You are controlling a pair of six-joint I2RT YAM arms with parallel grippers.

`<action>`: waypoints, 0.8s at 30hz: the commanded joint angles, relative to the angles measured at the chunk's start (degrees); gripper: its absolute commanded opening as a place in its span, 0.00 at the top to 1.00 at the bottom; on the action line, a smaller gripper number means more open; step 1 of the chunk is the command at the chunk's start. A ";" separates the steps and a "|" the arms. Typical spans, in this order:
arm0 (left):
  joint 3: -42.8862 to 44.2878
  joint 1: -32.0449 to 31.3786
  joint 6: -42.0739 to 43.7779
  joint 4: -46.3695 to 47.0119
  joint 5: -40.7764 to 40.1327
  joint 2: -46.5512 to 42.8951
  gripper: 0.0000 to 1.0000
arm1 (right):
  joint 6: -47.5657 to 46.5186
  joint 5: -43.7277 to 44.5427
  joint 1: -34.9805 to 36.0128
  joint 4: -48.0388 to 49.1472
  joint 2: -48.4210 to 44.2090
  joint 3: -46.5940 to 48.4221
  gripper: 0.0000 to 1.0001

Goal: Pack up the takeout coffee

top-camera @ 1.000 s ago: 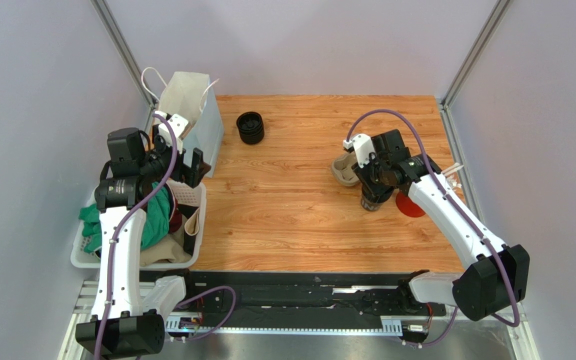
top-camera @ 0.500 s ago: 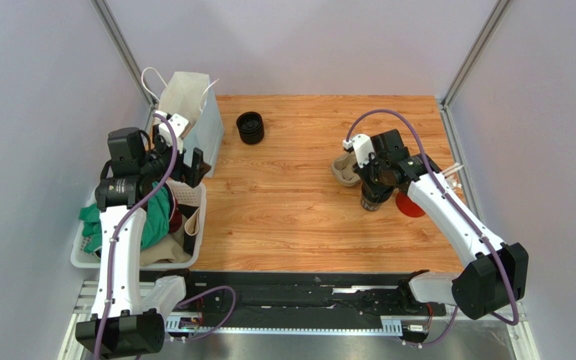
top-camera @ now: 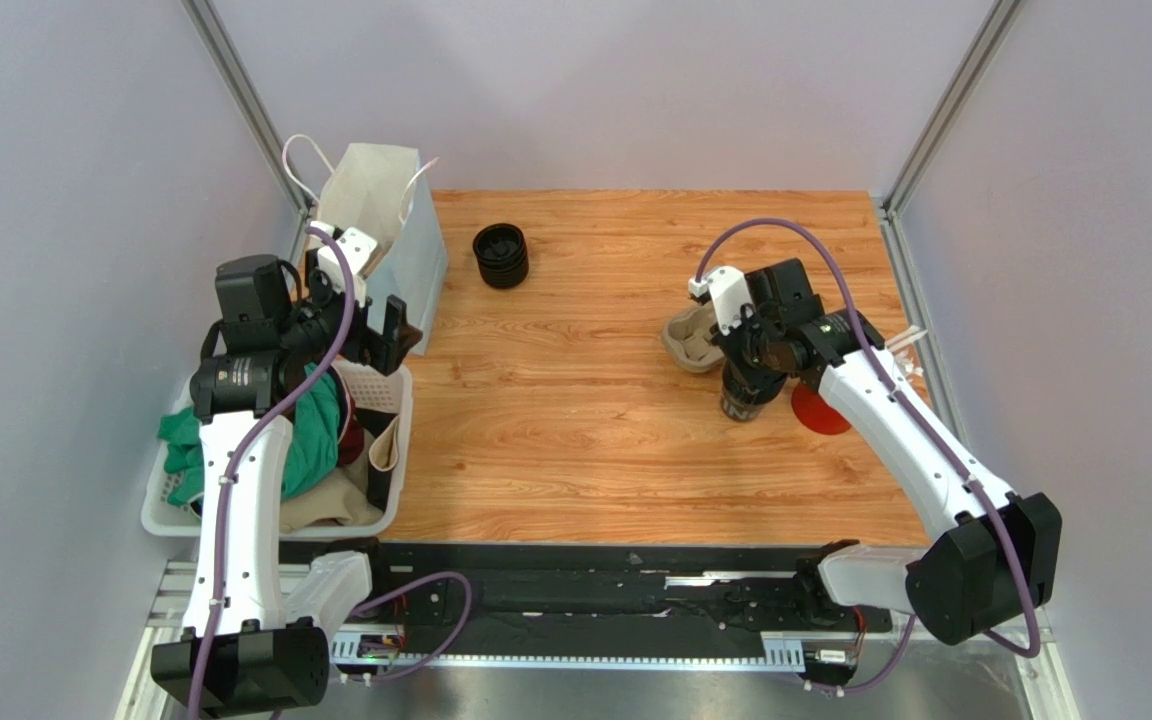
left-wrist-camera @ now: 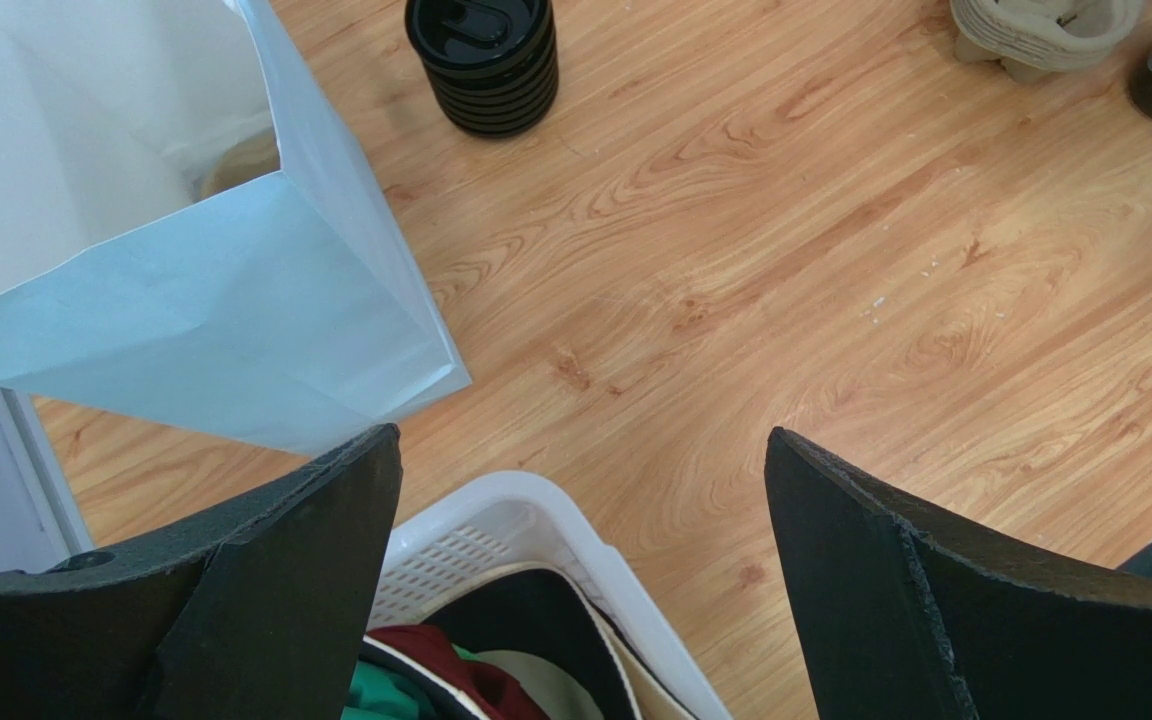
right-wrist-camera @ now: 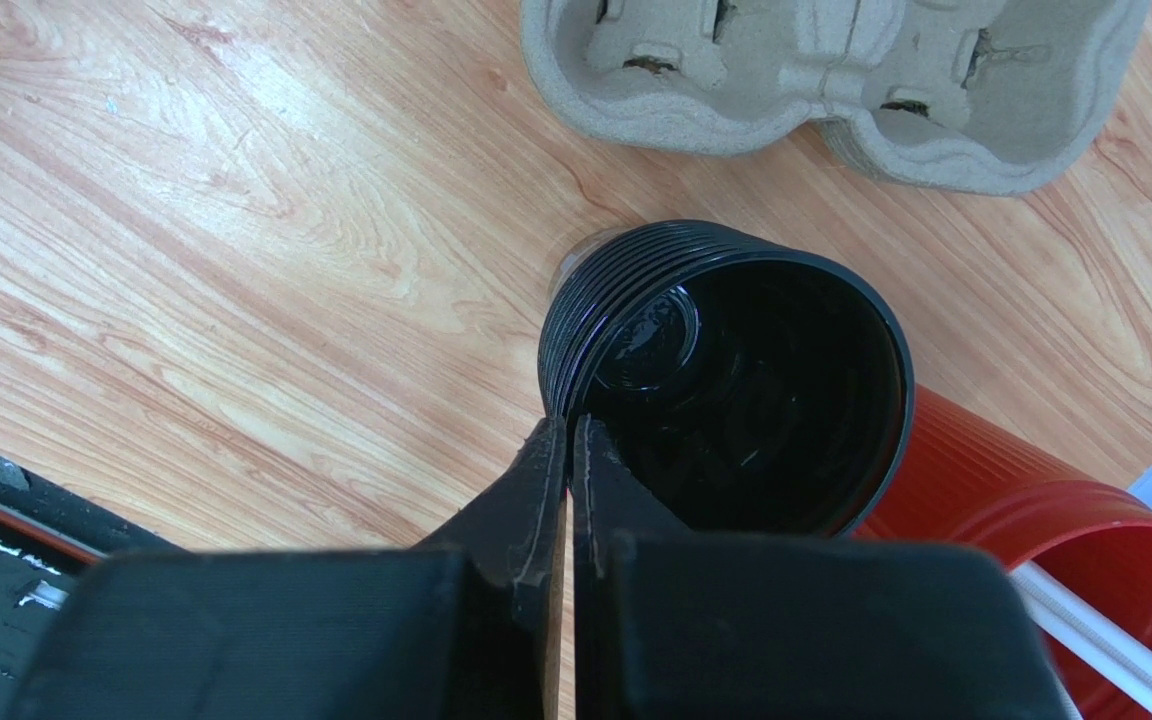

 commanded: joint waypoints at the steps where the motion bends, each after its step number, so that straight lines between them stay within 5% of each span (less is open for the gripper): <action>1: -0.36 0.18 -0.50 1.81 1.12 -0.04 0.01 | 0.14 1.60 -0.03 3.06 -2.35 0.09 0.99; 24: -0.36 0.18 -0.59 1.81 1.12 0.75 0.01 | -1.53 7.14 0.41 6.92 -5.60 -1.75 1.00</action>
